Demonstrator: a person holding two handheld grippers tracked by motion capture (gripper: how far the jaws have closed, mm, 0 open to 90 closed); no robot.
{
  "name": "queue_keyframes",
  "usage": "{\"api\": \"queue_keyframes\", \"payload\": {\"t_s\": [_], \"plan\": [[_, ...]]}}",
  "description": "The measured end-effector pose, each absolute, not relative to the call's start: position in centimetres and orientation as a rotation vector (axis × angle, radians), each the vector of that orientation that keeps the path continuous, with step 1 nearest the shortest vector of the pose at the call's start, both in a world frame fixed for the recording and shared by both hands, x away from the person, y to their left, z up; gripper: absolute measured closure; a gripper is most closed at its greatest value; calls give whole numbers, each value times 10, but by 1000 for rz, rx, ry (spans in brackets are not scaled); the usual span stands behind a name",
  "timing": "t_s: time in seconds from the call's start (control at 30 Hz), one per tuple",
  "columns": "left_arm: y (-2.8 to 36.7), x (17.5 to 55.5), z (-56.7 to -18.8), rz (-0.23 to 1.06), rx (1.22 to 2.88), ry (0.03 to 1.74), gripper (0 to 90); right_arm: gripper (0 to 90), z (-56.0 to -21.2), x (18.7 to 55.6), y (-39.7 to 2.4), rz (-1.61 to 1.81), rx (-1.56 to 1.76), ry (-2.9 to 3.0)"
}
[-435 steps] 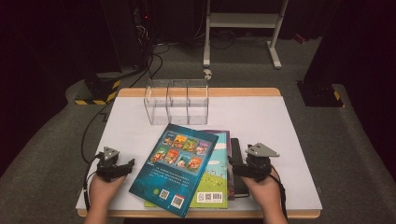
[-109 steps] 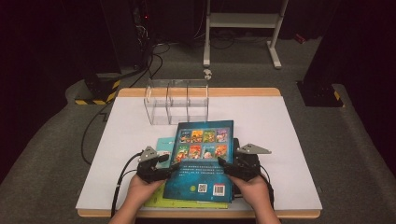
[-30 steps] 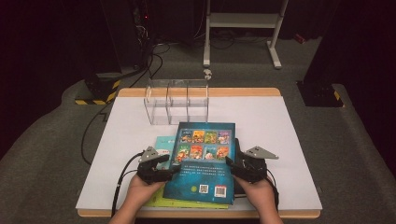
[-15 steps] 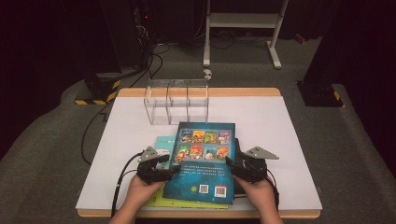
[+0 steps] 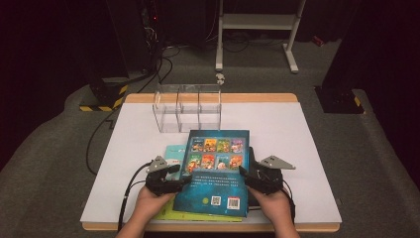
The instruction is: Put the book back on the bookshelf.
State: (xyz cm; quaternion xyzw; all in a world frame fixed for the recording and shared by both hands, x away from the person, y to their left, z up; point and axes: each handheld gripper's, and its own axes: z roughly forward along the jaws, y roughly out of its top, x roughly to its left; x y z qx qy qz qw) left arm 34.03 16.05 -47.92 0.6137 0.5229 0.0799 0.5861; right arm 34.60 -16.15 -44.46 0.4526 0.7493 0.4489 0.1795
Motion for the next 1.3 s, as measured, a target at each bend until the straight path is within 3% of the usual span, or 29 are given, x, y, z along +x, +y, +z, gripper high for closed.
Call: {"api": "queue_keyframes", "payload": {"t_s": [0.2, 0.3, 0.43, 0.63, 0.93, 1.07, 1.3], "plan": [[157, 340, -481, 175, 1418, 1215, 302, 321, -447, 355, -158, 1324, 1336, 2157], [157, 340, -482, 174, 1415, 1215, 303, 321, -447, 361, -153, 1327, 1349, 2190], [157, 339, -482, 175, 1408, 1217, 304, 339, -447, 367, -151, 1344, 1366, 2223], [158, 339, -483, 178, 1417, 1213, 305, 451, -443, 364, -152, 1340, 1345, 2215], [162, 339, -480, 153, 1386, 1197, 304, 479, -426, 348, -147, 1364, 1197, 2148], [163, 342, -480, 135, 1370, 1217, 249, 489, -422, 343, -147, 1370, 1158, 2129], [165, 344, -480, 111, 1368, 1227, 230, 504, -424, 341, -150, 1405, 1143, 2120]]}}
